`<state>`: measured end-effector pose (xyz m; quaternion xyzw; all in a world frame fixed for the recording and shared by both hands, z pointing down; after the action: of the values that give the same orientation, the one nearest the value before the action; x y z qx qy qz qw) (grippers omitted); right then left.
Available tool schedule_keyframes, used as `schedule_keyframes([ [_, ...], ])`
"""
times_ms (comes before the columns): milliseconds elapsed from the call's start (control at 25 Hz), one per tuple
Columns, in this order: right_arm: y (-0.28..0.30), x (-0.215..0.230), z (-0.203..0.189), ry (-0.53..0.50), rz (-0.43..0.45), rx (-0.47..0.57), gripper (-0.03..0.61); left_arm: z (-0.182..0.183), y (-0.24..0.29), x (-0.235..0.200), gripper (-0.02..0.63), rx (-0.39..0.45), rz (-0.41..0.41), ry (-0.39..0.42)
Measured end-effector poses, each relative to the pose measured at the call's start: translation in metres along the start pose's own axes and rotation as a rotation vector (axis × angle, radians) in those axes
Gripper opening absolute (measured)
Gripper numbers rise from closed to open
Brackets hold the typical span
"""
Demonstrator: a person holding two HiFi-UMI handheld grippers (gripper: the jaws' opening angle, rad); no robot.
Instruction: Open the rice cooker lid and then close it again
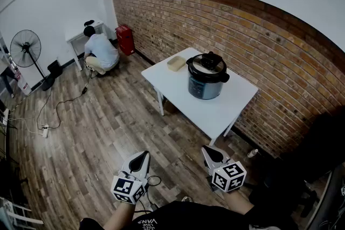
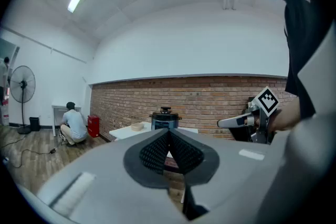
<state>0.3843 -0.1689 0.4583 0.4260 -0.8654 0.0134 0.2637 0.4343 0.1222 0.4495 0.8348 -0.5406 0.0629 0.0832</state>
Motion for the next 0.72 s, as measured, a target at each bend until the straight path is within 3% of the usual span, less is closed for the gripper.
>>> schedule_keyframes([
  [320,0.007,0.009,0.003,0.003,0.015,-0.001,0.005,-0.011,0.016,0.004,0.002,0.004,0.006,-0.014],
  [480,0.011,0.017,0.009,0.022,0.039,0.063,0.006,-0.011,0.029,0.010,0.027,0.039,-0.019,-0.025],
  [520,0.014,0.020,0.011,0.017,0.023,0.071,0.041,-0.011,0.033,0.011,0.081,0.037,-0.027,-0.028],
  [600,0.019,0.030,0.015,0.027,-0.017,0.076,0.184,-0.013,0.040,0.011,0.174,0.019,-0.035,-0.036],
  [640,0.021,0.034,0.016,0.039,-0.034,0.078,0.236,-0.014,0.043,0.010,0.186,0.009,-0.040,-0.040],
  [720,0.024,0.041,0.017,0.054,-0.055,0.083,0.266,-0.017,0.049,0.008,0.206,-0.003,-0.055,-0.033],
])
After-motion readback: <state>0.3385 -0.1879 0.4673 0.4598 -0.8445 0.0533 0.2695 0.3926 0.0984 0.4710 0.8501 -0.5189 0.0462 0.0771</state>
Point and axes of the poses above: the fingertips, and each gripper's own axes: y forward along the fingers, x to its right, z out of its top, the point moved 8 cm from there along -y, backward along the fingers, and after that the axes turned 15 degrees about y, right-handed, at the moved point
